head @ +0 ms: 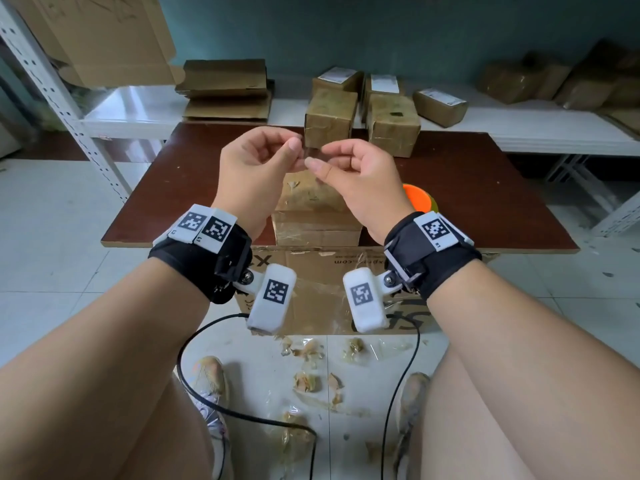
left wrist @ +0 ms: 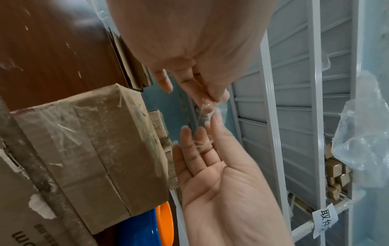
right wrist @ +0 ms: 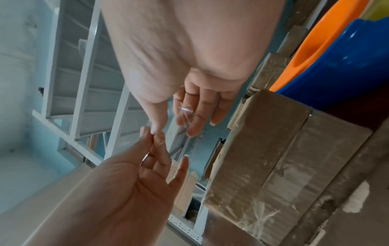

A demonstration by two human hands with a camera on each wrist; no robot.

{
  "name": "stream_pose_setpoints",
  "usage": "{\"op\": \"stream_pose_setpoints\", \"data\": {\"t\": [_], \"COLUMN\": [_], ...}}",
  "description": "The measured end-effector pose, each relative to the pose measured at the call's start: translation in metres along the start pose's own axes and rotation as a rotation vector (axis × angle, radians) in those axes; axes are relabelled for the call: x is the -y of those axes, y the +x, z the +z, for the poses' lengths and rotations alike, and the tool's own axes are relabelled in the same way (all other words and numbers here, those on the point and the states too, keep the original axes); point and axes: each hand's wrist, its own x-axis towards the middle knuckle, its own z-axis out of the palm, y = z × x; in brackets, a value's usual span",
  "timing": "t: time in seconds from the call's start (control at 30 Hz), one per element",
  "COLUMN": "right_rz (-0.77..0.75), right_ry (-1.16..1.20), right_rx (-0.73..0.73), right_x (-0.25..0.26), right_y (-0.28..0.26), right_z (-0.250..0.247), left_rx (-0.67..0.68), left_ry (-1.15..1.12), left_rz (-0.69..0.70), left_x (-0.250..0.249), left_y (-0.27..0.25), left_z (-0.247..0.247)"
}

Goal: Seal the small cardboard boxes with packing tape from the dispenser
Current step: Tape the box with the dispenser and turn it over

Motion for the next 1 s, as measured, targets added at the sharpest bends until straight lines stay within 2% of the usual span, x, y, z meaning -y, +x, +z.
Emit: {"op": "stream_pose_setpoints", "data": {"t": [0.1, 0.3, 0.47, 0.63, 0.7, 0.77, 0.87, 1.0], "right_rz": [0.026, -0.093, -0.221, -0.311, -0.331, -0.292, -0.157, 0.050], "right_ry": [0.044, -0.114, -0.113, -0.153, -0.172, -0.181, -0.125, 0.118], "right_rx": [-0.009, 0.001, -0.044, -0.093, -0.080, -0.072, -0.085, -0.003], "right_x": [-0.002, -0.003, 0.000, -0.006, -0.008, -0.012, -0.018, -0.013], "right_y": [0.003, 0.008, 0.013, 0.019, 0.021, 0.025, 0.031, 0.036], "right_z": [-0.002, 0.005, 0.012, 0.014, 0.014, 0.014, 0.017, 0.015], "left_rx": [-0.034, -0.142, -0.189, -0.208, -0.185, -0.190, -0.227, -0.256], "left_ry": [0.045, 0.237, 0.225, 0.390, 0.354, 0.293, 0.346, 0.383], "left_rz": [0.009, 0.086, 0.037, -0.045, -0.063, -0.029, 0.067, 0.198], "left_x": [0.000, 0.006, 0.002, 0.000, 0.004, 0.007, 0.006, 0.002], "left_y": [0.000, 0.004, 0.012, 0.021, 0.025, 0.027, 0.022, 0.019], "left_z": [-0.002, -0.002, -0.003, -0.005, -0.009, -0.012, -0.012, -0.012]}}
